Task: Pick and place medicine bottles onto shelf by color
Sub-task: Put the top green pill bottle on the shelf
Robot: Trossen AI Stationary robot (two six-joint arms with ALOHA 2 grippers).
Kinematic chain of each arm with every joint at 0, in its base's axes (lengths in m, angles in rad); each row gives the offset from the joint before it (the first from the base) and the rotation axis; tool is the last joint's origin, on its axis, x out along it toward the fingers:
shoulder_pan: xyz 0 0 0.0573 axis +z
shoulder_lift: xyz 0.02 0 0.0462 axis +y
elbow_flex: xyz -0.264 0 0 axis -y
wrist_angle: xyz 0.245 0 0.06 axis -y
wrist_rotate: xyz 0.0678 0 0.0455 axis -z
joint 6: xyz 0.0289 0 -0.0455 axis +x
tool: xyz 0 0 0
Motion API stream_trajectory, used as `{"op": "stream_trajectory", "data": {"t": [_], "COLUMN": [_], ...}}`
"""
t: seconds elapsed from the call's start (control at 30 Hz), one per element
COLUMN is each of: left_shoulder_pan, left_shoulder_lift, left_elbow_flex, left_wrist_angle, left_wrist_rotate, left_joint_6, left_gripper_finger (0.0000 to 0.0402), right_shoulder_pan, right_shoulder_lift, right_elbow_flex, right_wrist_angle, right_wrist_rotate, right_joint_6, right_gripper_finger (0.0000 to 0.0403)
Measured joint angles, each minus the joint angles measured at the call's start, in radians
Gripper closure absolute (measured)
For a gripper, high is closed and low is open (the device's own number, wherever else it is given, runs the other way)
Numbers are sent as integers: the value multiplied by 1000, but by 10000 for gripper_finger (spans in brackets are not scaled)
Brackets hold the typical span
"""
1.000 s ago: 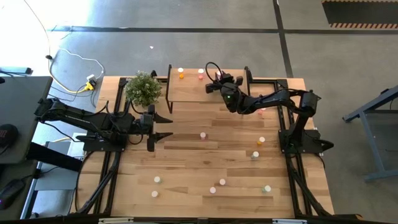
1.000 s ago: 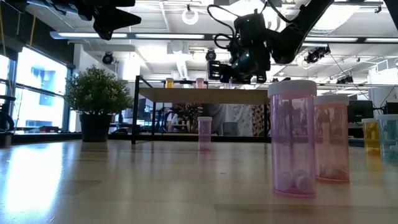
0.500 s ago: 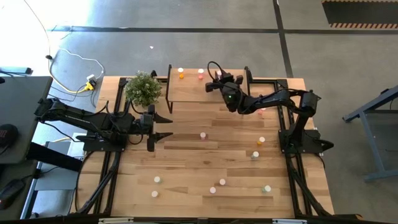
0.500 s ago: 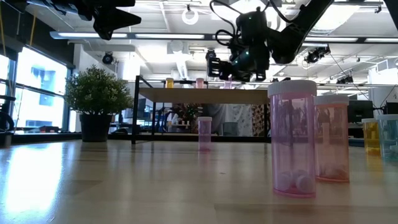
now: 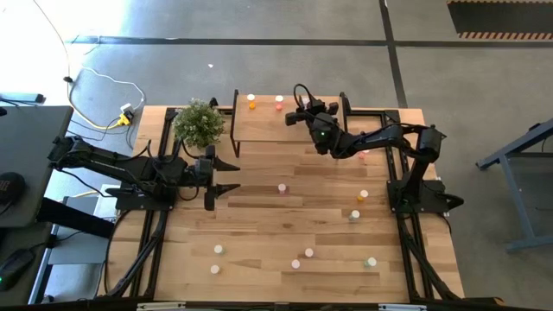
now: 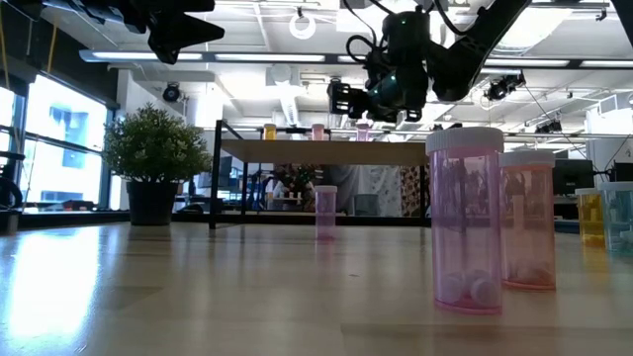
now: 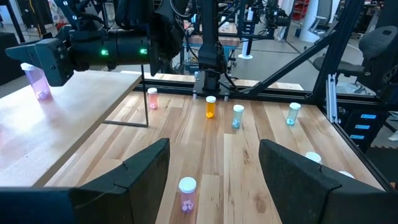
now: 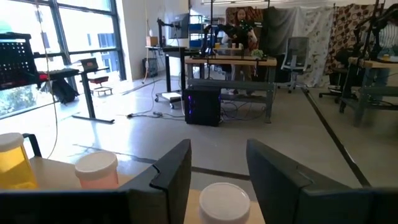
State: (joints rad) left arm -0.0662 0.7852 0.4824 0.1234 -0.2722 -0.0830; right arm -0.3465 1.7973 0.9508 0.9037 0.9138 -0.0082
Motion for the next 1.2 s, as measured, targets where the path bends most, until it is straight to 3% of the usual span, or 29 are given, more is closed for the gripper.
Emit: {"op": "stream_trajectory", "data": {"t": [0.57, 0.97, 1.2], "left_shoulder_pan": [0, -37, -115], "left_shoulder_lift": [0, 0, 0], "left_elbow_flex": [0, 0, 0], "left_wrist_angle": [-78, -164, -169], "left_wrist_rotate": [1, 138, 137], "left_joint_6": [23, 8, -11], "left_gripper_finger": [163, 163, 163], "right_shoulder_pan": [67, 349, 539], "right_shoulder_lift": [-80, -227, -268], "right_elbow_flex": [5, 5, 5], "right_wrist_angle": [80, -51, -213], "right_wrist_rotate": [10, 156, 166], "right_joint_6": [-194, -306, -130], "right_gripper_finger": [256, 256, 256]}}
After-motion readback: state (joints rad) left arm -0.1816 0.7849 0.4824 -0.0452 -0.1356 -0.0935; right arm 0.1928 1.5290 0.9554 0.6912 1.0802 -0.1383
